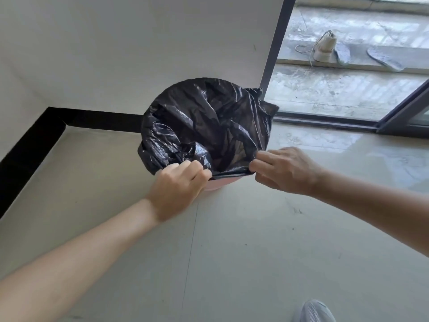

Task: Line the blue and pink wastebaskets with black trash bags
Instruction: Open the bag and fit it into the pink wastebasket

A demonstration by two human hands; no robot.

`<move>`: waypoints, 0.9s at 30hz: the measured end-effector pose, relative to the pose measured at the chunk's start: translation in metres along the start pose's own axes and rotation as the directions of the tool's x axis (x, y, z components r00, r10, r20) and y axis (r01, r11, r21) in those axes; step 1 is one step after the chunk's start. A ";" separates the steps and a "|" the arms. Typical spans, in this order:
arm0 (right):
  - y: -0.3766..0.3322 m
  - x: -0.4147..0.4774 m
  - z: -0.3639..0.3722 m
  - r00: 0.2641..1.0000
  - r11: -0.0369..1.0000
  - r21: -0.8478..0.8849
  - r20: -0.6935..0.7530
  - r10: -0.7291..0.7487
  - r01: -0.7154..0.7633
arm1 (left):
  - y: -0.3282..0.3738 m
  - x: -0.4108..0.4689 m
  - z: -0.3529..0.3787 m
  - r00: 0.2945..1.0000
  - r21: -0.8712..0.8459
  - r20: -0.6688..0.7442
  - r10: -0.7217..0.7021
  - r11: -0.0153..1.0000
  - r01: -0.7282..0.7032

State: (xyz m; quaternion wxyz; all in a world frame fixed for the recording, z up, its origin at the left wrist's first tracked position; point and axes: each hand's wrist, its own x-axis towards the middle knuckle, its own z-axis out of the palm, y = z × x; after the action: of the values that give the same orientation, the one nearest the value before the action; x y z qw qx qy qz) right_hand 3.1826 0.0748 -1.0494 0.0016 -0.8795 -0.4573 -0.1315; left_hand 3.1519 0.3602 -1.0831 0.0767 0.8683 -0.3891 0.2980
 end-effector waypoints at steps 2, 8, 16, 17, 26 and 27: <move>0.003 0.009 0.002 0.996 0.996 0.015 -0.004 0.090 -0.090 | -0.006 0.007 0.001 1.000 0.013 0.021 0.000 1.000 0.000; -0.003 0.033 0.024 0.824 0.771 0.423 -0.092 0.559 -0.476 | -0.005 0.026 0.006 0.908 -0.249 -0.069 -0.413 0.889 0.385; -0.023 0.080 0.043 0.077 -0.554 0.791 0.588 0.805 -0.259 | 0.013 0.049 0.013 -0.363 -0.832 0.250 -0.898 -0.391 0.394; -0.027 0.085 0.044 0.081 -0.573 0.778 0.608 0.790 -0.257 | 0.012 0.046 0.017 -0.434 -0.792 0.384 -0.815 -0.533 0.300; -0.042 0.093 0.060 -0.094 -0.324 0.893 0.311 0.946 -0.313 | 0.016 0.034 0.017 -0.411 -0.884 0.331 -0.849 -0.431 0.180; -0.040 0.094 0.058 -0.094 -0.392 0.886 0.381 0.920 -0.248 | 0.016 0.030 0.017 -0.391 -0.881 0.335 -0.857 -0.432 0.192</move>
State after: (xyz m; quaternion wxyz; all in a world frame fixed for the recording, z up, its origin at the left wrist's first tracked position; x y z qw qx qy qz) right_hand 3.2155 0.1812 -1.0884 0.6860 -0.6462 0.3141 -0.1153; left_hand 3.1634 0.3238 -1.0811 0.7654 0.4456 0.4035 0.2298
